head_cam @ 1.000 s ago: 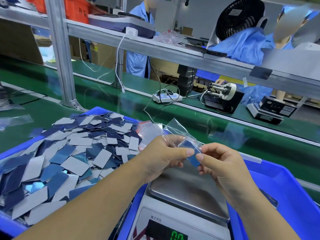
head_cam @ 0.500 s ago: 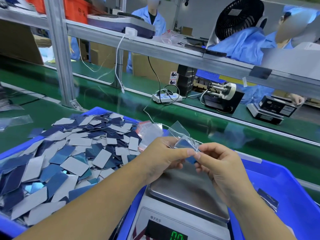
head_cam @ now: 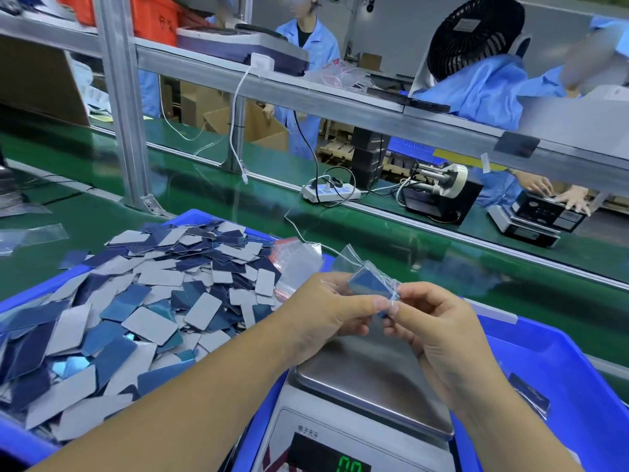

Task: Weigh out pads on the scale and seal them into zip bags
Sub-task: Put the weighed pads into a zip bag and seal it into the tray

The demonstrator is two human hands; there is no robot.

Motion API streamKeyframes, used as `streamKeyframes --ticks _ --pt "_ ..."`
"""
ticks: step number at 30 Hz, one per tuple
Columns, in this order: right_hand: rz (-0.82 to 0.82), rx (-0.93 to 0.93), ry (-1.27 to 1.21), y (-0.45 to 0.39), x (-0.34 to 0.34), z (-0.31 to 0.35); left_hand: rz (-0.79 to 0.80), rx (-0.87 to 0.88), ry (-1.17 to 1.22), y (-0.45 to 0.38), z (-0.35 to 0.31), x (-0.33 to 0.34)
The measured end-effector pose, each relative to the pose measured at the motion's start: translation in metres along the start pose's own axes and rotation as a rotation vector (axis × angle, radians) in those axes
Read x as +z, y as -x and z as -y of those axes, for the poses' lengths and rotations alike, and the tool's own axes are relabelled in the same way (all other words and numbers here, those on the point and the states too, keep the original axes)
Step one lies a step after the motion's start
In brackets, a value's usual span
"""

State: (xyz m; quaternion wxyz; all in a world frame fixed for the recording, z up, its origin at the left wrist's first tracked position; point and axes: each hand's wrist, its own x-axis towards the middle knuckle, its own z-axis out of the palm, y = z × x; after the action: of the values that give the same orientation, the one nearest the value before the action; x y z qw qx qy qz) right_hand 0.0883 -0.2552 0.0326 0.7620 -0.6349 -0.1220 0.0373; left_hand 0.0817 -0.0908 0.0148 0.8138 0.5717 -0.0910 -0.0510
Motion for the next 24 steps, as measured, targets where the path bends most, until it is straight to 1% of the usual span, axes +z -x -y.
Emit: streamKeyframes --ticks 2,6,10,12,19,24 --pt "0.015 0.021 0.014 0.000 0.000 0.002 -0.018 0.012 0.012 0.000 -0.001 0.000" --pt "0.049 -0.007 -0.001 0.001 -0.001 0.006 -0.016 0.026 0.030 -0.001 -0.002 -0.002" --pt "0.040 -0.069 0.128 0.000 -0.004 0.003 0.038 -0.012 -0.044 0.000 -0.002 -0.003" --pt "0.033 -0.078 0.153 0.000 -0.005 0.002 0.042 -0.024 -0.062 -0.001 -0.001 -0.003" --pt "0.003 -0.029 -0.018 0.000 0.001 0.003 -0.002 -0.052 -0.040 -0.003 0.003 -0.003" --pt "-0.034 -0.047 -0.018 0.000 0.007 -0.004 -0.032 -0.036 -0.068 -0.002 0.004 -0.004"
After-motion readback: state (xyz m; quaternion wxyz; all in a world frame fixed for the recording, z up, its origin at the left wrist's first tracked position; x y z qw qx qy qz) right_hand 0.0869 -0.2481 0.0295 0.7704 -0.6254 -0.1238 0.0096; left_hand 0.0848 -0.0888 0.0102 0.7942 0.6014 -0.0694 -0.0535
